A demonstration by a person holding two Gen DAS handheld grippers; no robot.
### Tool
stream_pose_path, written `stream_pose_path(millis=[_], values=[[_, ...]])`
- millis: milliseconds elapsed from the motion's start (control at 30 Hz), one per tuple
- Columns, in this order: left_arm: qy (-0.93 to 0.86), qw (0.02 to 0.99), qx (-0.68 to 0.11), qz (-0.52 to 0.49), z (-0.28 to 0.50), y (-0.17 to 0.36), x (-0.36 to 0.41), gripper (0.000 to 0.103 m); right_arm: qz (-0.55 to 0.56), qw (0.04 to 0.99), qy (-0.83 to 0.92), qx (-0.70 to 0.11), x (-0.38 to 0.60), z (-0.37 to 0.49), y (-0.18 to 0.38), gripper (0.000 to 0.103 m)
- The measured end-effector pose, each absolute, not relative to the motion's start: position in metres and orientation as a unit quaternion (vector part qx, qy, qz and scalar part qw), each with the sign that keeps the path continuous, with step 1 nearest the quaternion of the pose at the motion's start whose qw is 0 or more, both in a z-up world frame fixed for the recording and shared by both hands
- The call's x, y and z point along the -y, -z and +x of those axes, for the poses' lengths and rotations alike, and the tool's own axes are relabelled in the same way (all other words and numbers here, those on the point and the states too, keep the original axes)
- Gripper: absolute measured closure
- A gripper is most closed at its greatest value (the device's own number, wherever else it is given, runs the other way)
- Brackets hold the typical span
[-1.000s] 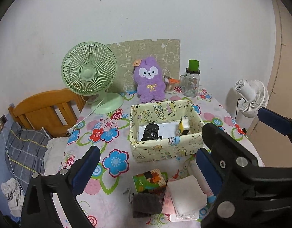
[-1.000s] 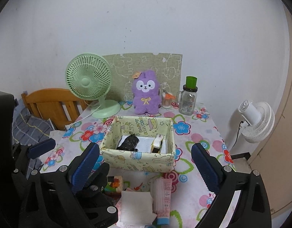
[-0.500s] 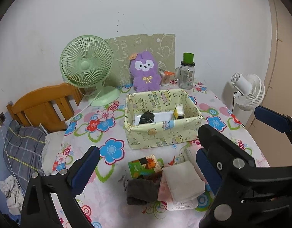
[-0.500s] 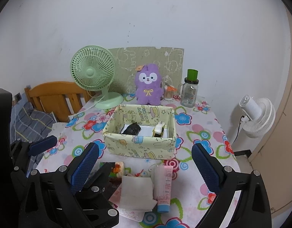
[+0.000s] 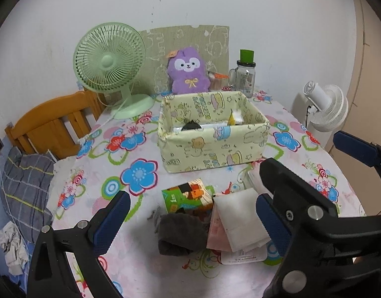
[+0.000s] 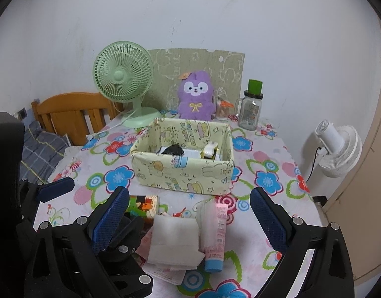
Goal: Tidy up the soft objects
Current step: 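Withdraw both tools from the box back toward the remaining items, then grasp the dark grey sock with the left tool while the right tool grasps the clear tube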
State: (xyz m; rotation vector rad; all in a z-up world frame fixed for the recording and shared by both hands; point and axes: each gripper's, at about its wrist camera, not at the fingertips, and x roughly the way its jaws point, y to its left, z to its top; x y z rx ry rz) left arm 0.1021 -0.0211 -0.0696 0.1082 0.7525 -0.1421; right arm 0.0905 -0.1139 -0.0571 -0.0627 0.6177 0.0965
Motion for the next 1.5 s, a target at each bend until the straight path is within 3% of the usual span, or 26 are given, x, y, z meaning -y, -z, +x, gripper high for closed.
stream_pose_path(millis=[633,867,967,1167,1300,1400,1500], values=[[0.048,0.908,-0.413,0.055,0.117,0.130,0.017,0.002,-0.033,0.936,-0.029,-0.350,0.134,0.106,0.121,0.007],[0.052,0.900,-0.430,0.048,0.128,0.143,0.014,0.013,-0.036,0.927,-0.019,-0.372,0.135,0.122,0.139,0.018],[0.048,0.893,-0.445,0.044,0.135,0.150,0.011,0.022,-0.044,0.924,-0.012,-0.380,0.134,0.128,0.144,0.031],[0.034,0.886,-0.460,0.054,0.142,0.162,0.005,0.028,-0.061,0.914,-0.017,-0.400,0.128,0.140,0.159,0.038],[0.036,0.882,-0.468,0.051,0.147,0.169,0.004,0.028,-0.059,0.908,-0.020,-0.414,0.126,0.148,0.168,0.049],[0.038,0.881,-0.470,0.046,0.149,0.173,0.004,0.032,-0.054,0.907,-0.021,-0.417,0.126,0.151,0.173,0.050],[0.035,0.882,-0.469,0.040,0.148,0.174,0.005,0.044,-0.048,0.906,-0.024,-0.420,0.128,0.152,0.175,0.052]])
